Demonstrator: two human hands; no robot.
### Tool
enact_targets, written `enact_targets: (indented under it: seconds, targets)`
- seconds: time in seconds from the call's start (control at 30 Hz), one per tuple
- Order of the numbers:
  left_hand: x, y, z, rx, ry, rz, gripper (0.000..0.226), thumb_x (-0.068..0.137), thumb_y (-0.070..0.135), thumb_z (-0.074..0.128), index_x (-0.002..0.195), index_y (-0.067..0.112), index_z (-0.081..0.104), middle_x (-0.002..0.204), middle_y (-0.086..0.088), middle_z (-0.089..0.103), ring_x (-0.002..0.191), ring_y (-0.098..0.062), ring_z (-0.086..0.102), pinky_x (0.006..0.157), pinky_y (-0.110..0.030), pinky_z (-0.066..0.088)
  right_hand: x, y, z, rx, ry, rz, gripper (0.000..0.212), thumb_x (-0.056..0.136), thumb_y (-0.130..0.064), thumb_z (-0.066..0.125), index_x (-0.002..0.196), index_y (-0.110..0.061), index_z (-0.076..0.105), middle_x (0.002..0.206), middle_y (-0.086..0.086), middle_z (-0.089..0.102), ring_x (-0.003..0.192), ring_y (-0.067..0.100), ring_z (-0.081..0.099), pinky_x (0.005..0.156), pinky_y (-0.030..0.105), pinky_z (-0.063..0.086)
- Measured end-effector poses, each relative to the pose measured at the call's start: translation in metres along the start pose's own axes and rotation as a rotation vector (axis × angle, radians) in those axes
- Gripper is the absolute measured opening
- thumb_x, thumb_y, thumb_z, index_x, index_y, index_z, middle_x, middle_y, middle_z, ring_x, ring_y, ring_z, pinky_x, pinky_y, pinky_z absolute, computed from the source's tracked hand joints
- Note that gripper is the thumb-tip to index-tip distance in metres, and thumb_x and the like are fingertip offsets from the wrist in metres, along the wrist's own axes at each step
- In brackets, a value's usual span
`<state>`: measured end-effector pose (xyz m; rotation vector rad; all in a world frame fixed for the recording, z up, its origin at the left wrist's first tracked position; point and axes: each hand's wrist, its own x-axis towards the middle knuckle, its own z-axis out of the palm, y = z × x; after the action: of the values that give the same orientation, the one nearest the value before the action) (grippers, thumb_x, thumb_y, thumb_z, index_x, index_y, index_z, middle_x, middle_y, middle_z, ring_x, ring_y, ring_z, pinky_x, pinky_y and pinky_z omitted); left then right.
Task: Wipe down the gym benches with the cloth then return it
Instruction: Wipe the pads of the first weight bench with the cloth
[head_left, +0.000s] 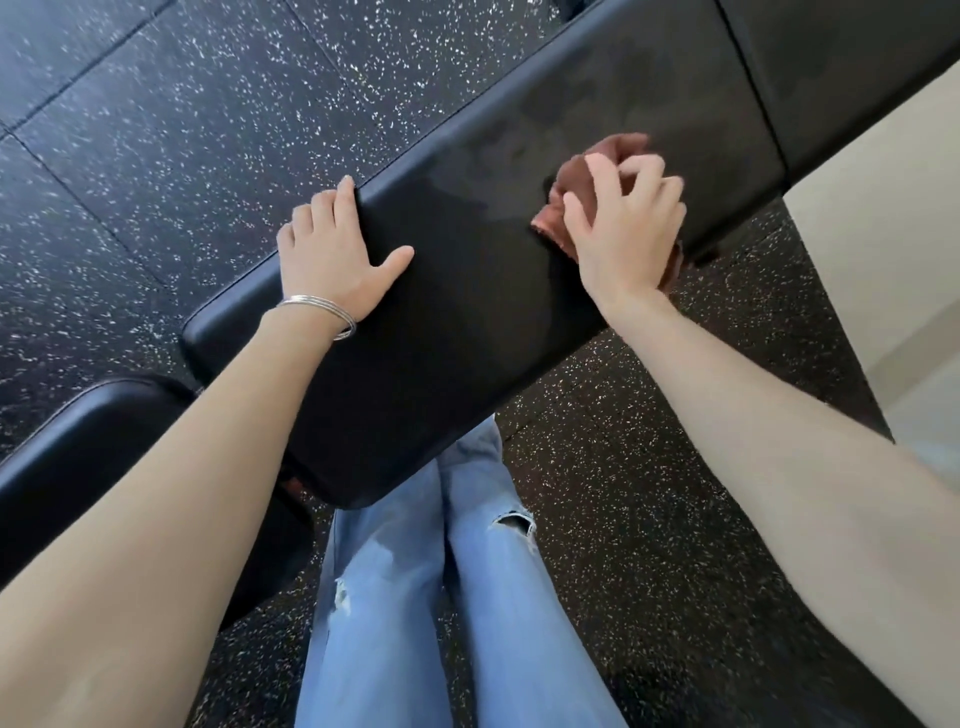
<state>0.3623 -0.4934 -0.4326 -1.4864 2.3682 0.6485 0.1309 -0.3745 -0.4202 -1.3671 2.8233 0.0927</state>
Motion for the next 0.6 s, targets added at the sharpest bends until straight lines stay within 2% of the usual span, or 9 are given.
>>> enact_targets:
  seconds: [0.13, 0.23, 0.3, 0.33, 0.37, 0.47, 0.5, 0.53, 0.6]
  targets:
    - [0.001, -0.006, -0.006, -0.009, -0.047, 0.049, 0.09, 0.082, 0.059, 0.054, 0.148, 0.01, 0.017, 0.146, -0.015, 0.033, 0.13, -0.038, 0.033, 0.107, -0.049, 0.026, -0.021, -0.036, -0.003, -0.015, -0.028, -0.334, 0.028, 0.088, -0.04, 0.048, 0.107, -0.024, 0.061, 0.102, 0.009, 0.06, 0.082, 0.032, 0.054, 0.062, 0.038, 0.038]
    - [0.002, -0.009, -0.013, -0.006, -0.103, 0.076, 0.096, 0.079, 0.06, 0.057, 0.149, 0.01, 0.014, 0.146, -0.013, 0.031, 0.131, -0.037, 0.033, 0.106, -0.048, 0.028, 0.001, -0.024, -0.006, -0.058, 0.03, -0.676, 0.024, 0.083, -0.038, 0.055, 0.1, -0.025, 0.066, 0.093, 0.008, 0.065, 0.073, 0.03, 0.058, 0.059, 0.035, 0.043]
    - [0.003, -0.009, -0.018, -0.012, -0.129, 0.087, 0.097, 0.079, 0.061, 0.057, 0.149, 0.011, 0.012, 0.147, -0.013, 0.031, 0.131, -0.036, 0.032, 0.106, -0.048, 0.029, 0.027, -0.008, -0.007, -0.072, 0.043, -0.77, 0.023, 0.081, -0.038, 0.056, 0.097, -0.025, 0.067, 0.093, 0.008, 0.065, 0.074, 0.031, 0.059, 0.061, 0.036, 0.045]
    - [0.003, -0.009, -0.019, -0.011, -0.141, 0.092, 0.098, 0.078, 0.061, 0.057, 0.149, 0.011, 0.012, 0.147, -0.012, 0.03, 0.132, -0.036, 0.032, 0.107, -0.048, 0.029, 0.038, -0.001, -0.007, -0.065, 0.028, -0.685, 0.025, 0.082, -0.039, 0.055, 0.099, -0.025, 0.065, 0.097, 0.009, 0.064, 0.079, 0.033, 0.059, 0.064, 0.037, 0.045]
    - [0.004, -0.01, -0.019, -0.009, -0.151, 0.098, 0.099, 0.078, 0.061, 0.057, 0.149, 0.011, 0.011, 0.147, -0.012, 0.03, 0.132, -0.035, 0.032, 0.107, -0.047, 0.029, 0.047, 0.003, -0.006, -0.053, 0.009, -0.501, 0.028, 0.084, -0.042, 0.052, 0.104, -0.025, 0.063, 0.104, 0.01, 0.061, 0.087, 0.035, 0.057, 0.068, 0.039, 0.044]
    - [0.004, -0.013, -0.018, -0.008, -0.155, 0.117, 0.099, 0.078, 0.061, 0.058, 0.149, 0.011, 0.01, 0.147, -0.011, 0.03, 0.131, -0.035, 0.032, 0.106, -0.047, 0.03, 0.065, -0.001, -0.001, 0.029, -0.057, 0.173, 0.037, 0.091, -0.046, 0.045, 0.121, -0.025, 0.051, 0.119, 0.011, 0.048, 0.101, 0.036, 0.047, 0.079, 0.042, 0.041]
    - [0.004, -0.014, -0.017, -0.008, -0.151, 0.124, 0.099, 0.078, 0.061, 0.058, 0.149, 0.011, 0.01, 0.147, -0.011, 0.03, 0.131, -0.035, 0.033, 0.105, -0.047, 0.031, 0.067, -0.009, -0.002, 0.034, -0.07, 0.263, 0.037, 0.092, -0.045, 0.044, 0.122, -0.023, 0.049, 0.119, 0.011, 0.047, 0.101, 0.035, 0.047, 0.081, 0.042, 0.041]
    - [0.004, -0.015, -0.017, -0.01, -0.149, 0.128, 0.099, 0.078, 0.061, 0.058, 0.149, 0.011, 0.01, 0.147, -0.011, 0.031, 0.13, -0.035, 0.033, 0.105, -0.047, 0.031, 0.066, -0.02, -0.004, 0.016, -0.076, 0.26, 0.037, 0.093, -0.045, 0.044, 0.123, -0.022, 0.049, 0.119, 0.011, 0.046, 0.1, 0.035, 0.047, 0.081, 0.042, 0.042]
    - [0.004, -0.017, -0.016, -0.022, -0.143, 0.133, 0.099, 0.077, 0.061, 0.059, 0.149, 0.012, 0.011, 0.146, -0.011, 0.032, 0.13, -0.035, 0.034, 0.105, -0.047, 0.031, 0.055, -0.045, -0.008, 0.004, -0.082, 0.083, 0.037, 0.093, -0.044, 0.043, 0.123, -0.023, 0.049, 0.116, 0.011, 0.047, 0.095, 0.033, 0.047, 0.079, 0.042, 0.041]
